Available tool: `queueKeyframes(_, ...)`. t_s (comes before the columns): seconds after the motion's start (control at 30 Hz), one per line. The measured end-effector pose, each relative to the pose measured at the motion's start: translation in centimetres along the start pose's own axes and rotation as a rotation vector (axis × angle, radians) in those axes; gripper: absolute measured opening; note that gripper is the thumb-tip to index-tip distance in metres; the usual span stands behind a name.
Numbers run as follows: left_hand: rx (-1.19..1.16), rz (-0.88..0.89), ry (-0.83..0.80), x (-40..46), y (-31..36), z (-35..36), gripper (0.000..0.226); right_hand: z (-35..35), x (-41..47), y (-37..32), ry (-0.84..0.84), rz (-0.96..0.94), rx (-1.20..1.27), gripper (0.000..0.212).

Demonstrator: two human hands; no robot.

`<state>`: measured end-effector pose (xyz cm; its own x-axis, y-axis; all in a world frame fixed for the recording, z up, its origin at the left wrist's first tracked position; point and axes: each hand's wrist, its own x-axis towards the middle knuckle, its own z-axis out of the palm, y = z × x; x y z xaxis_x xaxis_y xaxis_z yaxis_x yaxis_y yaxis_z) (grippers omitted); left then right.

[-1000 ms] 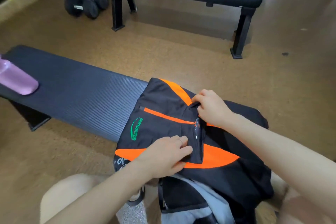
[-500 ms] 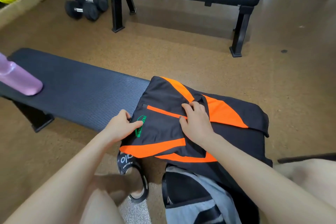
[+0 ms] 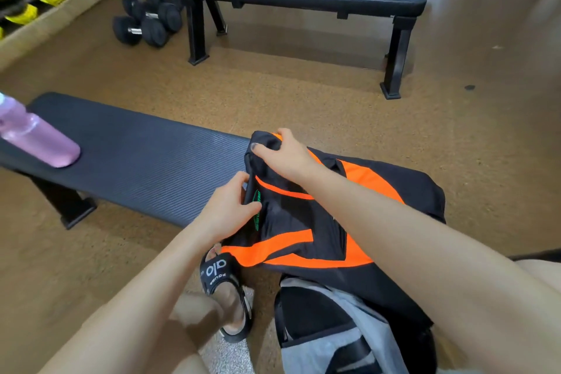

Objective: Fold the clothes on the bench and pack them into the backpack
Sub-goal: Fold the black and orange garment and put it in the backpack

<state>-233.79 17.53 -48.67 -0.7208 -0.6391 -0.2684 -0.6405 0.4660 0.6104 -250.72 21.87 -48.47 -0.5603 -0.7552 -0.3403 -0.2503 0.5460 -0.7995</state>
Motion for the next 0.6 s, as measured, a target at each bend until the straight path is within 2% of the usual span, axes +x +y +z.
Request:
queueKeyframes(0.07,0.029,0.047,0.016,-0.3,0.5,0.5,0.035,0.6,1.4,-1.5,-0.016,0.058,-0.027,0.096)
queueKeyframes(0.13,0.04,0.094,0.039,-0.5,0.8,1.1,0.038,1.1,2.6,-2.5,-0.012,0.097,-0.111,0.096)
queueKeyframes(0.2,0.044,0.129,0.059,-0.6,1.0,1.7,0.041,1.6,3.3,-3.1,-0.017,0.116,-0.196,0.088)
queueKeyframes(0.3,0.022,0.145,0.076,-0.8,1.5,2.0,0.042,1.9,3.9,-3.1,0.032,0.097,-0.287,0.057)
queueKeyframes(0.37,0.004,0.15,0.065,-1.1,2.2,2.0,0.039,1.2,3.8,-2.6,0.082,0.084,-0.226,0.048)
queueKeyframes(0.5,0.002,0.237,0.071,-1.9,5.5,2.2,0.035,-2.9,2.1,-1.3,0.173,0.065,0.103,0.061)
queueKeyframes(0.6,0.041,0.334,0.039,-2.9,9.7,3.3,0.033,-7.4,-0.6,1.2,0.25,0.057,0.258,0.065)
